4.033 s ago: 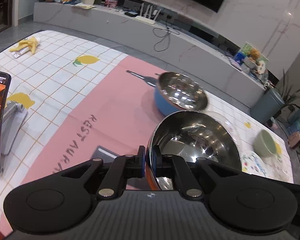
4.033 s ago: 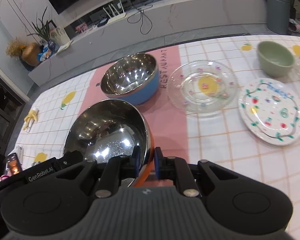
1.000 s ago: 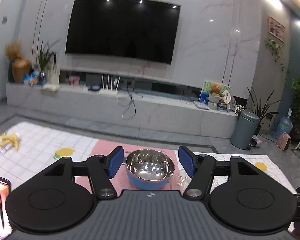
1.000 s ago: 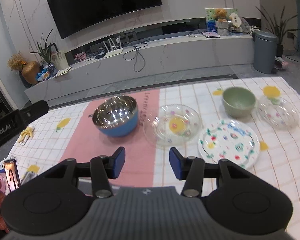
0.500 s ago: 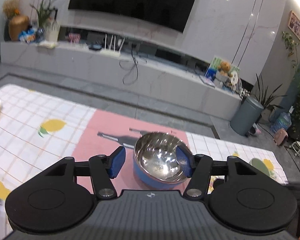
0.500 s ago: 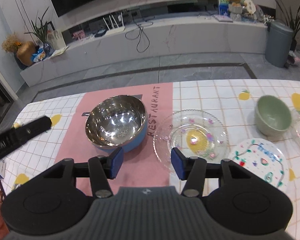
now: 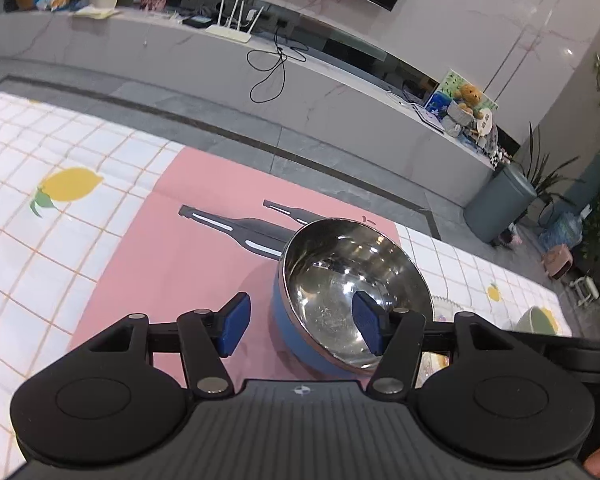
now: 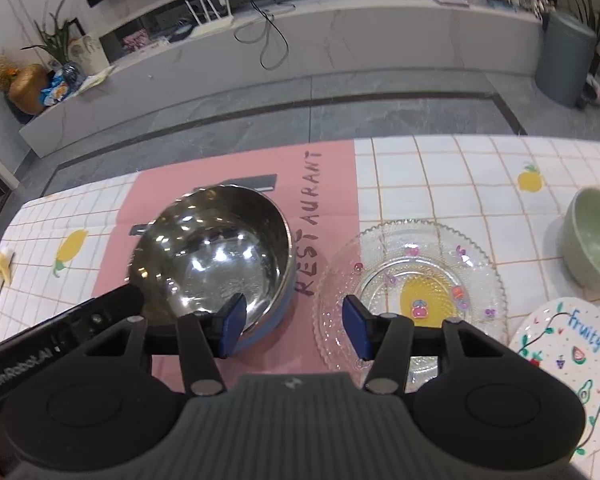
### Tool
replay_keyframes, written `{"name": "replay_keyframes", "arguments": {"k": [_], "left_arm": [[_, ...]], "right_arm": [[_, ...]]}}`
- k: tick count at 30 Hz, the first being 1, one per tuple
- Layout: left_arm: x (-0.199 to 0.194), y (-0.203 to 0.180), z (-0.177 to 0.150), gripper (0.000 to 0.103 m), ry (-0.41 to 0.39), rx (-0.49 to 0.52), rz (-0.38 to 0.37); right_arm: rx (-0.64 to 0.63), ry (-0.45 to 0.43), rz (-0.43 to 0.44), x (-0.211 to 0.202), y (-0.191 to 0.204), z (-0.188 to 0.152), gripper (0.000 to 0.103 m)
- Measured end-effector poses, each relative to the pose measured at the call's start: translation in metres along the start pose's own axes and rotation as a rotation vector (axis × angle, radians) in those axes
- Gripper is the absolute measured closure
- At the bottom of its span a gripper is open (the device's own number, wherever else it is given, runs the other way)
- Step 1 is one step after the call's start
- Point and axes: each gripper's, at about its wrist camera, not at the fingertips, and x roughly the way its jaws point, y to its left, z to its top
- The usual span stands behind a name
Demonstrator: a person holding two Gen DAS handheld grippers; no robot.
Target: Organize plates and bowls
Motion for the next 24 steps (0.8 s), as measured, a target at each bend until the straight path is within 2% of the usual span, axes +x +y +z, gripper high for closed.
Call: {"name": "replay_keyframes", "arguments": {"k": [5,8,10,15,16,24], "left_arm": [[0.011,0.002,0.001,0.035,0.009,-0.019,0.0],[0.018,0.003,0.004,0.049,0.018,-0.043,-0.018],[0.022,0.003,0.003,0.065,0.033,-0.055,-0.016],[0.025,0.004,0.003,0.075,0.053,-0.075,0.004],[0.026,0.004,0.003,0.079,0.062,-0.076,0.014],[0.019,-0.005,0.001,0.083,0.069,-0.078,0.058]], "right_arm": [[0.023,0.007,0.019,0.012,-0.001,0.002,0.054],[0.032,0.018,0.028,0.016,0.0,0.002,0.062],[0.035,0.015,0.034,0.018,0.0,0.002,0.067],[0.052,0.011,0.045,0.021,0.002,0.002,0.076],[0.056,0.014,0.053,0.022,0.002,0.002,0.08],[0.084,0.017,0.024,0.014,0.007,0.0,0.086]]}}
